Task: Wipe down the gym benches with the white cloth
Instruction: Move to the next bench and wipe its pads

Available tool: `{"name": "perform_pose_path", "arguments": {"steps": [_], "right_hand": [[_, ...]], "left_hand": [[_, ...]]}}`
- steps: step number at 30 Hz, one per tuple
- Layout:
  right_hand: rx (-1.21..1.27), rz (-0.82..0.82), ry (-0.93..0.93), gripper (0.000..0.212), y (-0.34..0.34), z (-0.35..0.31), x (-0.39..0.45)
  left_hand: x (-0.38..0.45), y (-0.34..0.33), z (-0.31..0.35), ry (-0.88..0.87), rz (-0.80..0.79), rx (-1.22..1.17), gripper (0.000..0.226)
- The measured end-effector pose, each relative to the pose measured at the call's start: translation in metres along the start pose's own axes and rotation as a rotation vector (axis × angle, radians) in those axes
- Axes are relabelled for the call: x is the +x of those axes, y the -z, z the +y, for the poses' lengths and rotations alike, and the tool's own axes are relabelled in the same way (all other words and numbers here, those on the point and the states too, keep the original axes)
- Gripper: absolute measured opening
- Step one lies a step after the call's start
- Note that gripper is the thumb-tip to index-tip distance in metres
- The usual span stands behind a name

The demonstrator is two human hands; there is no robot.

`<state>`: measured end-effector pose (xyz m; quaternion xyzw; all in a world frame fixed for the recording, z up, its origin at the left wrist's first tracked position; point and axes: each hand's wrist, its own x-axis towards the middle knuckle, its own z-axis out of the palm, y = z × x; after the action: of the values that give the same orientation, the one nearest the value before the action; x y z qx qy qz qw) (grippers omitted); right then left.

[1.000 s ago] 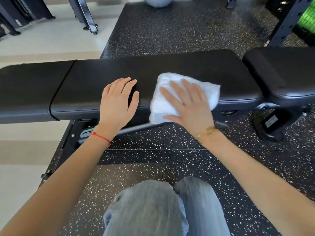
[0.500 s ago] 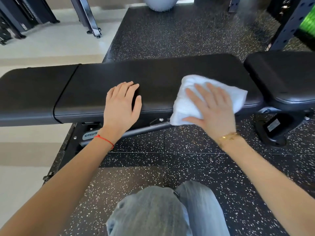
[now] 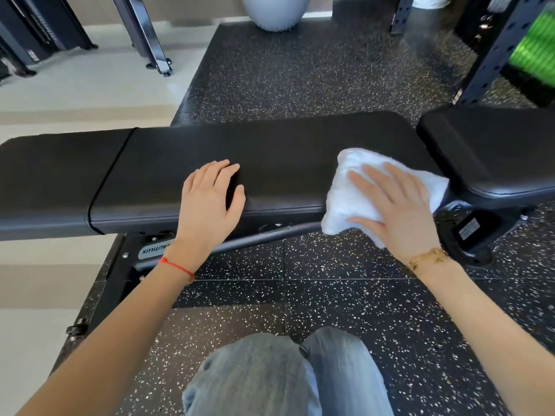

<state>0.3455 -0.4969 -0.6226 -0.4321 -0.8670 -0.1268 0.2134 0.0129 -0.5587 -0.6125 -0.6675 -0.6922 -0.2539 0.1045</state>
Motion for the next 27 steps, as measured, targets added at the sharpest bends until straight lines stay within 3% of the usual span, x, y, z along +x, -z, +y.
{"name": "perform_pose_path", "arguments": {"steps": [3,5,13,17,27], "right_hand": [[0.079,-0.011,0.036,0.054,0.008,-0.002,0.005],[0.147,-0.027,0.036,0.060,0.016,-0.002,0.008],[0.337,-0.319,-0.316,0.062,0.095,-0.005,0.052],[0.398,-0.331,-0.437,0.046,0.180,-0.012,0.069],[0.352,-0.270,-0.650,0.039,0.451,-0.025,0.063]], "left_hand": [[0.008,0.003,0.009,0.024,-0.018,0.010,0.046],[0.016,0.006,0.015,-0.005,-0.040,0.036,0.044],[0.072,0.074,0.054,-0.008,-0.206,-0.068,0.036],[0.100,0.146,0.087,-0.014,-0.286,-0.092,0.033],[0.129,0.368,0.193,-0.141,-0.385,-0.199,0.036]]}}
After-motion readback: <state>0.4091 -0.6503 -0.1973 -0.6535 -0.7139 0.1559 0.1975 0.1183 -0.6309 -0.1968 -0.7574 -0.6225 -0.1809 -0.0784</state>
